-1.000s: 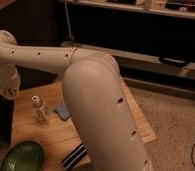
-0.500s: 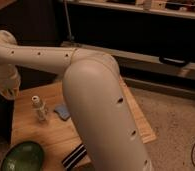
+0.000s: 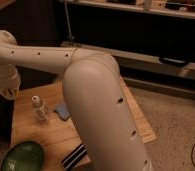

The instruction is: Knock the bottle over

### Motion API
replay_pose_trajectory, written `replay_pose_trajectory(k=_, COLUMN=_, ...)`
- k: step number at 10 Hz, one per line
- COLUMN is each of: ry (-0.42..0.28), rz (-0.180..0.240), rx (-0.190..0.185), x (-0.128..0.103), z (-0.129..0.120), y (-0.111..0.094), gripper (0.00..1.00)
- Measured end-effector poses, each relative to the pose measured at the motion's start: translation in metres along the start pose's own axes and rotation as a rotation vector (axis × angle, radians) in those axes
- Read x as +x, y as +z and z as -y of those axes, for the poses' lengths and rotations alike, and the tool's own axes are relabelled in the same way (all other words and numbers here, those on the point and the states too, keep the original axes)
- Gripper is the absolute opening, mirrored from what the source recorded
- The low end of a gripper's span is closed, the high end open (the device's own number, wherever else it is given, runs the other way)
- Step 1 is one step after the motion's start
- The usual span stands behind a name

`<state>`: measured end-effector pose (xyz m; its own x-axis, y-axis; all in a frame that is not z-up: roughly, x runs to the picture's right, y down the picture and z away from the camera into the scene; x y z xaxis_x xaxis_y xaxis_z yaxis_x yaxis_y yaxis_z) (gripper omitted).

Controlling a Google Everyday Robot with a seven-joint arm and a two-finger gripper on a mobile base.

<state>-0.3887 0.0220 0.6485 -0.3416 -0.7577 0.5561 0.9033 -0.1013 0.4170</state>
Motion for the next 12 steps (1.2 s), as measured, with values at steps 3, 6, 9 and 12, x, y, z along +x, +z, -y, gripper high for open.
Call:
replay_pose_trajectory(k=3, ry=0.035, rz=-0.02, rx=0.107, x=0.0, z=-0.035, y=-0.025, gripper=0.0)
replay_pose_trajectory(k=6, ry=0.044, rz=-0.096, rx=0.293, x=-0.022, z=-0.105, y=-0.066, gripper=0.0)
replay_pose_trajectory(k=9, ry=0.02, rz=-0.15, rx=0.399, x=-0.056, z=-0.174, y=-0.104, gripper=0.0)
replay_pose_trajectory(k=12, ry=-0.019, rz=-0.152, rx=0.374, x=-0.078, z=-0.208, y=-0.113, gripper=0.0)
